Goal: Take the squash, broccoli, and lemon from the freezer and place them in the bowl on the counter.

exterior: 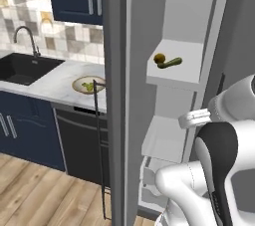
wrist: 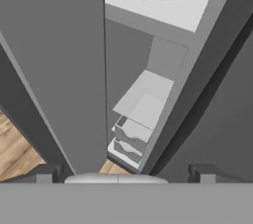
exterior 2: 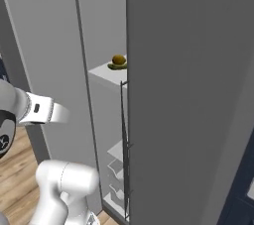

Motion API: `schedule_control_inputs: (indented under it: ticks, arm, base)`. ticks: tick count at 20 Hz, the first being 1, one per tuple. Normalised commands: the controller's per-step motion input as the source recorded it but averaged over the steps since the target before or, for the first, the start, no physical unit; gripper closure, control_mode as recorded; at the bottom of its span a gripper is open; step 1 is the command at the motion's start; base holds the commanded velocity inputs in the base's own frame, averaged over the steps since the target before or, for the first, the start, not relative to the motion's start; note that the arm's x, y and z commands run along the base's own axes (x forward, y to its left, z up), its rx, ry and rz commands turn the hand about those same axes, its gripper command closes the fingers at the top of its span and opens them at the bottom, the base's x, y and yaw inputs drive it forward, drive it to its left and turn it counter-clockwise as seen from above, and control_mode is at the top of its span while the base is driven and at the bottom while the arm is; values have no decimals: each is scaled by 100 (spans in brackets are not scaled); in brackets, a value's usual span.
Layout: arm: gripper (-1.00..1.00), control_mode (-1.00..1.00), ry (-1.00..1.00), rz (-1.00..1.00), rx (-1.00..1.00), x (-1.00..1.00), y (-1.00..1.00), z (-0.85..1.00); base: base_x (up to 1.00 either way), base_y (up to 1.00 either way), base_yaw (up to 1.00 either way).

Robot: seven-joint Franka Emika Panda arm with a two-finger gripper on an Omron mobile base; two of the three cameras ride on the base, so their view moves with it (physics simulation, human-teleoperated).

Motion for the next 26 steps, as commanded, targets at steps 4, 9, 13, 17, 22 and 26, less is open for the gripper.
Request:
schedule_control_inputs:
  ticks: [4,9,13,17,22,26]
  arm:
    - [-100,100,0,0,0,0,0,0]
    - [-100,100,0,0,0,0,0,0]
    - [-100,100,0,0,0,0,0,0]
    - [-100,-100,0,-1,8,14,0,0]
    - [-100,-100,-6,11,32,35,0,20]
    - [-100,-100,-1,5,29,20,-7,36]
  base:
    - [99,-29,-23]
    - [75,-30,-30]
    - [44,-25,-30]
    - [41,-8,-18]
    - [0,0,0]
    - [0,0,0]
